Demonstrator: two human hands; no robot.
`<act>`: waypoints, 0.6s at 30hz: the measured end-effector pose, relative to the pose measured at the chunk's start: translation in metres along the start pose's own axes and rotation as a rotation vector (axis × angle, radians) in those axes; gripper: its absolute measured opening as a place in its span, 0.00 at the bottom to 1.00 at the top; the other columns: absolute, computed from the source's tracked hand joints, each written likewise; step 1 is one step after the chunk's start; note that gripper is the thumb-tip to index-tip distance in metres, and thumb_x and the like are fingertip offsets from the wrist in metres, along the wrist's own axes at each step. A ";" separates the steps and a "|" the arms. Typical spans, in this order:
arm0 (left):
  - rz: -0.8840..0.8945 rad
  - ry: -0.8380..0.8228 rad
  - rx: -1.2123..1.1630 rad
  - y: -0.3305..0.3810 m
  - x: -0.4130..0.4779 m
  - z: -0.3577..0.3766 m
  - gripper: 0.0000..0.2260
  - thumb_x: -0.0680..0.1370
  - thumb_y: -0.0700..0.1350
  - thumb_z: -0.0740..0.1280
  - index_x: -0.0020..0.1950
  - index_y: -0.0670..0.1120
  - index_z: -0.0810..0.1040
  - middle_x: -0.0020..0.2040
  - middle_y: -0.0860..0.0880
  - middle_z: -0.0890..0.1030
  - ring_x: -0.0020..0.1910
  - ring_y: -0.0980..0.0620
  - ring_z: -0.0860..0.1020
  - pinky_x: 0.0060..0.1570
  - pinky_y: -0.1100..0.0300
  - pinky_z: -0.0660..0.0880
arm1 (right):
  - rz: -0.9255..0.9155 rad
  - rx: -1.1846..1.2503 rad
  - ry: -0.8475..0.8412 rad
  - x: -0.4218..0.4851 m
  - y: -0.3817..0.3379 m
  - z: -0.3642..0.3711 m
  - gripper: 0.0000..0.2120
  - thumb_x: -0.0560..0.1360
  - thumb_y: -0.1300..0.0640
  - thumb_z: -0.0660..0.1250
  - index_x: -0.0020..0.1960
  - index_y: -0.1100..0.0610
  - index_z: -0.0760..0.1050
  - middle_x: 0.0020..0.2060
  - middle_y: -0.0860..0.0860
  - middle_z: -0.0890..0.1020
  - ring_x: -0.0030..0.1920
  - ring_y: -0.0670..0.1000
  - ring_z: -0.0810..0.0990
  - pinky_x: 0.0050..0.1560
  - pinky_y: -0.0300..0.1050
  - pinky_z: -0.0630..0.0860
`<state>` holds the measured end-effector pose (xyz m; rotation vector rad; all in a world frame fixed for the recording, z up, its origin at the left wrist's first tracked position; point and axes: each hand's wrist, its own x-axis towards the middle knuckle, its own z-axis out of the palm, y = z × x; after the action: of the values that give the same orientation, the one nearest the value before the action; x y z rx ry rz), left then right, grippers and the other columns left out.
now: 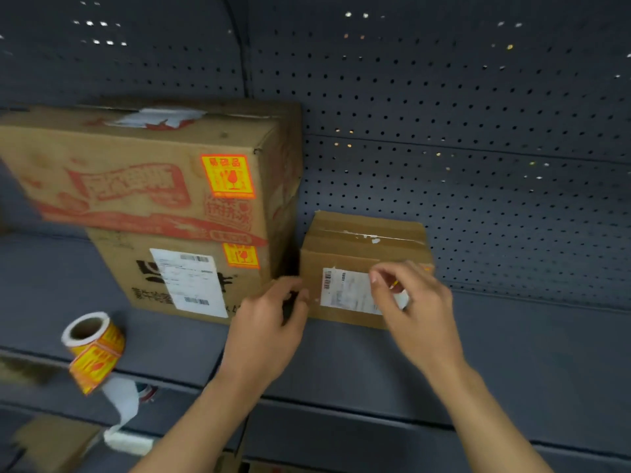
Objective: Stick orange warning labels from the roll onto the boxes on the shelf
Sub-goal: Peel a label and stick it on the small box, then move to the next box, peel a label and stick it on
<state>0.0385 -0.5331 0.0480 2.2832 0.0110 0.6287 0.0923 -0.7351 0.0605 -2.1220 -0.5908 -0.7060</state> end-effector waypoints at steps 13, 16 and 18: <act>-0.159 0.223 0.824 -0.113 -0.109 -0.186 0.14 0.79 0.53 0.58 0.46 0.49 0.80 0.39 0.52 0.81 0.40 0.46 0.80 0.30 0.55 0.74 | -0.448 0.172 -0.408 -0.015 -0.146 0.166 0.14 0.80 0.47 0.58 0.49 0.52 0.79 0.40 0.46 0.80 0.40 0.48 0.78 0.38 0.47 0.76; -0.231 0.239 0.892 -0.147 -0.140 -0.231 0.13 0.79 0.51 0.60 0.48 0.46 0.81 0.42 0.49 0.82 0.42 0.45 0.81 0.37 0.53 0.79 | -0.571 0.134 -0.413 -0.024 -0.187 0.211 0.13 0.80 0.49 0.59 0.47 0.54 0.79 0.38 0.48 0.80 0.36 0.51 0.77 0.37 0.49 0.75; -0.279 0.260 0.913 -0.169 -0.158 -0.260 0.13 0.80 0.51 0.60 0.49 0.45 0.82 0.44 0.48 0.82 0.44 0.45 0.81 0.39 0.51 0.79 | -0.611 0.147 -0.422 -0.030 -0.215 0.241 0.13 0.79 0.49 0.60 0.48 0.54 0.80 0.38 0.47 0.81 0.37 0.50 0.78 0.37 0.47 0.75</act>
<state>-0.1853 -0.2684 0.0191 2.9407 0.8892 0.8801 0.0057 -0.4241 0.0328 -1.9595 -1.5126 -0.5029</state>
